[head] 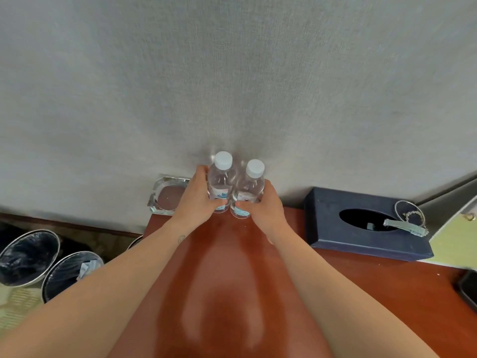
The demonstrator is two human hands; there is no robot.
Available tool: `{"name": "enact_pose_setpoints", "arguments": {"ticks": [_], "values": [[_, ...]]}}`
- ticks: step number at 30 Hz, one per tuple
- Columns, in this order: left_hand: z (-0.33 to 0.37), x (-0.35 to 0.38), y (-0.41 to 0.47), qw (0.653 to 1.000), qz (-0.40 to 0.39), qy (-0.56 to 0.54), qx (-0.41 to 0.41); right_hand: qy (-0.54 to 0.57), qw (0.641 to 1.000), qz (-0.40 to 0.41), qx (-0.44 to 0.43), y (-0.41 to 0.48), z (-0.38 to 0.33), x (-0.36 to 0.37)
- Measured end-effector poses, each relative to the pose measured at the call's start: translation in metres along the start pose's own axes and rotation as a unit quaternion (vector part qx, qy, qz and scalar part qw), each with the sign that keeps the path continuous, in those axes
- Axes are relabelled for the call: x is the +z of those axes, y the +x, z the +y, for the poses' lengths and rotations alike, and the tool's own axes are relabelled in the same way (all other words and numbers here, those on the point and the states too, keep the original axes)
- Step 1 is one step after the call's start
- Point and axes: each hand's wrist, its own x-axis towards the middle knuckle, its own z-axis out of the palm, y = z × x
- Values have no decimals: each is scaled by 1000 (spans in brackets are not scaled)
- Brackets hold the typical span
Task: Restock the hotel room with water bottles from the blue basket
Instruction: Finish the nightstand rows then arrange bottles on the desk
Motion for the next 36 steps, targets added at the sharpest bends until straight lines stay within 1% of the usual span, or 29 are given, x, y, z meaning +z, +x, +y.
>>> {"name": "enact_pose_setpoints", "arguments": {"ticks": [4, 10, 14, 19, 25, 32, 36], "values": [[-2, 5, 5, 1000, 18, 0, 5, -32, 999, 18, 5, 6, 0, 3], [-2, 9, 8, 999, 39, -13, 15, -40, 998, 42, -7, 12, -2, 9], [0, 10, 12, 999, 42, -13, 19, -16, 999, 38, 7, 17, -3, 9], [-1, 11, 14, 999, 47, -6, 20, -57, 997, 57, -13, 21, -3, 13], [-1, 14, 12, 998, 57, 1, 19, -52, 997, 62, -17, 23, -3, 17], [3, 10, 9, 999, 41, 15, 13, -46, 997, 54, 1, 20, 1, 14], [8, 3, 5, 999, 39, 5, 15, -49, 997, 64, -2, 20, 0, 9]]}}
